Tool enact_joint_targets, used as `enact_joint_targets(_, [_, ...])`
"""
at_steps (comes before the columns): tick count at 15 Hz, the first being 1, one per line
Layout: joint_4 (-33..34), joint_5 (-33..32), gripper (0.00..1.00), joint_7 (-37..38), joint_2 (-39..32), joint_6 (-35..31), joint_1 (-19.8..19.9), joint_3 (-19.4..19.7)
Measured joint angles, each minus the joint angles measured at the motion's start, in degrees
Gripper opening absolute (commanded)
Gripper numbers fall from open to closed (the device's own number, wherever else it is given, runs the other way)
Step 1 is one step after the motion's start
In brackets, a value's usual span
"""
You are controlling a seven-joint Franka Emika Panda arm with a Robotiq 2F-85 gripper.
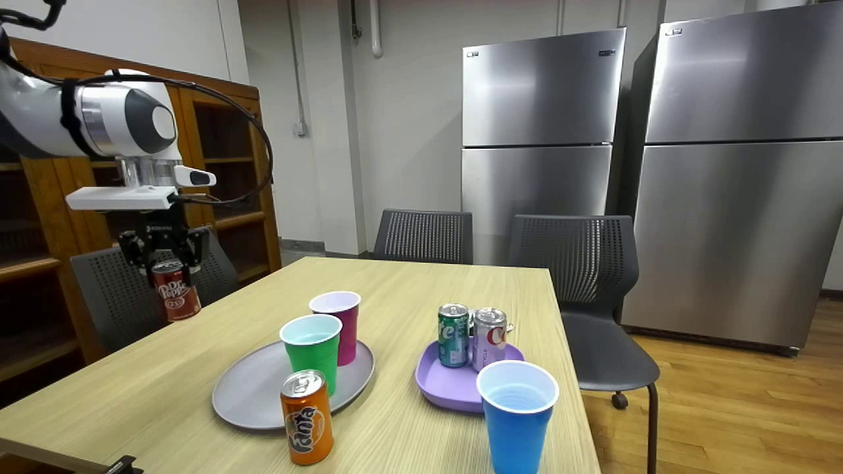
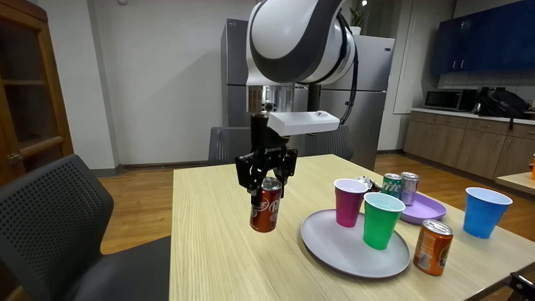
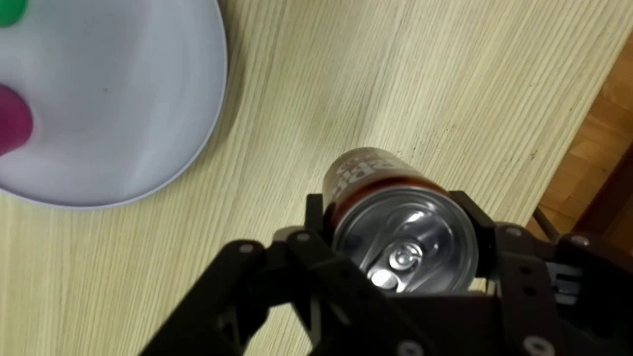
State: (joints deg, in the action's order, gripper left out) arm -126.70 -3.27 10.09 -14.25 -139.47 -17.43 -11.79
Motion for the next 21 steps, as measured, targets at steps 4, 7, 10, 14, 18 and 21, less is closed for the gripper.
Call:
enact_joint_targets(4, [1.64, 0.39, 0.38, -4.62, 1.56, 2.44, 2.61, 0.45])
enact_joint_targets(7, [2.73, 1.02, 0.38, -7.29, 2.19, 3.76, 4.69, 1.12])
enact_joint_targets(10, [3.45, 1.3, 0.38, -8.9, 3.24, 4.83, 6.34, 2.07])
enact_joint_targets(14, [3.68, 2.52, 0.38, -10.68, 5.78, 6.08, 8.38, 3.57])
enact_joint_targets(18, [3.72, 4.42, 0.38, -12.26, 8.31, 8.36, 10.28, 5.24])
enact_joint_targets(21, [3.72, 4.55, 0.38, -12.39, 9.64, 10.04, 11.53, 6.87])
